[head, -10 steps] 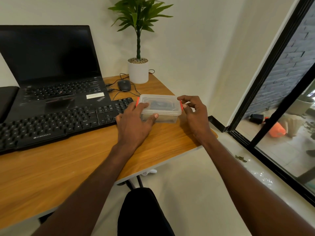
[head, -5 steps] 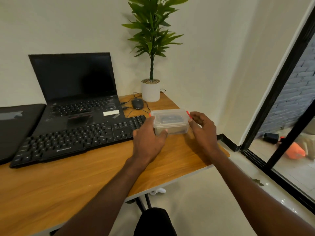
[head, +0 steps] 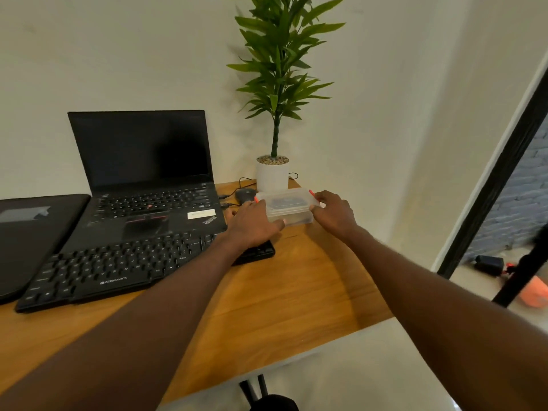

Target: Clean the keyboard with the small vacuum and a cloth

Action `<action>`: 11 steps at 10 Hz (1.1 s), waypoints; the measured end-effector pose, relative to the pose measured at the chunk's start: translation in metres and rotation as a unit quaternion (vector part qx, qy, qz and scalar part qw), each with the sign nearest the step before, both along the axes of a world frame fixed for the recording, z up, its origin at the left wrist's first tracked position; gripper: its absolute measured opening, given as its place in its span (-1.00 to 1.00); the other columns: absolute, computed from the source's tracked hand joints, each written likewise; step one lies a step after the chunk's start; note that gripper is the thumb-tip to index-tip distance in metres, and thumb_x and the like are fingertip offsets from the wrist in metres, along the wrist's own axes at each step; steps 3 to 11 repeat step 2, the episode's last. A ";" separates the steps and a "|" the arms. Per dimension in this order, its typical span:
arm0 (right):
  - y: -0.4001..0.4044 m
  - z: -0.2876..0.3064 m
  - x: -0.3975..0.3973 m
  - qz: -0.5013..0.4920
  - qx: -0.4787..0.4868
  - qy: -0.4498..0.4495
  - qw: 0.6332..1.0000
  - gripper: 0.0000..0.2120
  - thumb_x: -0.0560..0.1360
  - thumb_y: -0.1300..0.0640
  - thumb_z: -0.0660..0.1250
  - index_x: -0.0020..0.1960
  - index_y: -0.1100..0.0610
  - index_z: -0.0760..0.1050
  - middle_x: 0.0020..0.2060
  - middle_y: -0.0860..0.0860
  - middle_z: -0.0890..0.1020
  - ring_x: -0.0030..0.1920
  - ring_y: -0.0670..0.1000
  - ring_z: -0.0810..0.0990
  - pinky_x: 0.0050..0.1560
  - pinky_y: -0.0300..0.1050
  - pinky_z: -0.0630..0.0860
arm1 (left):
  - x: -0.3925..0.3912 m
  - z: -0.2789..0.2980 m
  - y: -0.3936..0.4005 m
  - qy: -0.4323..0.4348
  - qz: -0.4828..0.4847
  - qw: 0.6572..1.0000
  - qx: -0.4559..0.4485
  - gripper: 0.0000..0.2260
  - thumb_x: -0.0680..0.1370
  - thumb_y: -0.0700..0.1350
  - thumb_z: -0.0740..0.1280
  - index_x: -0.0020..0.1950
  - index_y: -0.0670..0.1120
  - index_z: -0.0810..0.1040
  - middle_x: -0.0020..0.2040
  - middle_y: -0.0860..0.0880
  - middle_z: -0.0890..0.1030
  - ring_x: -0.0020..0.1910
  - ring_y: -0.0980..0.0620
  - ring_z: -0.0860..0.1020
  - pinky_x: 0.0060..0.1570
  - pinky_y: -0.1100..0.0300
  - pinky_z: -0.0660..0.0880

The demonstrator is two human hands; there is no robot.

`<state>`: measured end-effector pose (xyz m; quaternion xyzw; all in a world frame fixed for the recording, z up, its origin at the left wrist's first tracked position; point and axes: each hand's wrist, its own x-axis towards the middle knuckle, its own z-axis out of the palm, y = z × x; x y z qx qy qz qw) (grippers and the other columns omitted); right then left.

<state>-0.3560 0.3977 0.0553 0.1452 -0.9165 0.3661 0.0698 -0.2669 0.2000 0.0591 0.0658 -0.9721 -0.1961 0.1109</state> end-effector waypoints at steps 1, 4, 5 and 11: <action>-0.007 0.002 -0.004 -0.006 0.035 0.008 0.999 -0.54 0.56 0.06 0.32 0.46 0.07 0.49 0.36 0.07 0.60 0.28 0.15 0.58 0.20 0.00 0.51 | -0.004 0.000 -0.011 -0.024 -0.018 1.000 0.004 -0.35 0.62 0.32 0.34 0.59 0.01 0.34 0.54 -0.06 0.47 0.55 -0.12 0.35 0.48 -0.24 0.17; -0.019 0.007 -0.004 -0.046 0.037 0.080 0.995 -0.54 0.51 0.17 0.33 0.41 0.08 0.52 0.34 0.07 0.58 0.27 0.16 0.57 0.23 0.12 0.57 | -0.001 0.000 -0.024 0.004 0.005 0.998 0.055 -0.31 0.63 0.26 0.35 0.66 0.06 0.19 0.53 -0.05 0.50 0.54 -0.15 0.41 0.53 -0.30 0.09; -0.019 0.007 -0.004 -0.046 0.037 0.080 0.995 -0.54 0.51 0.17 0.33 0.41 0.08 0.52 0.34 0.07 0.58 0.27 0.16 0.57 0.23 0.12 0.57 | -0.001 0.000 -0.024 0.004 0.005 0.998 0.055 -0.31 0.63 0.26 0.35 0.66 0.06 0.19 0.53 -0.05 0.50 0.54 -0.15 0.41 0.53 -0.30 0.09; -0.019 0.007 -0.004 -0.046 0.037 0.080 0.995 -0.54 0.51 0.17 0.33 0.41 0.08 0.52 0.34 0.07 0.58 0.27 0.16 0.57 0.23 0.12 0.57 | -0.001 0.000 -0.024 0.004 0.005 0.998 0.055 -0.31 0.63 0.26 0.35 0.66 0.06 0.19 0.53 -0.05 0.50 0.54 -0.15 0.41 0.53 -0.30 0.09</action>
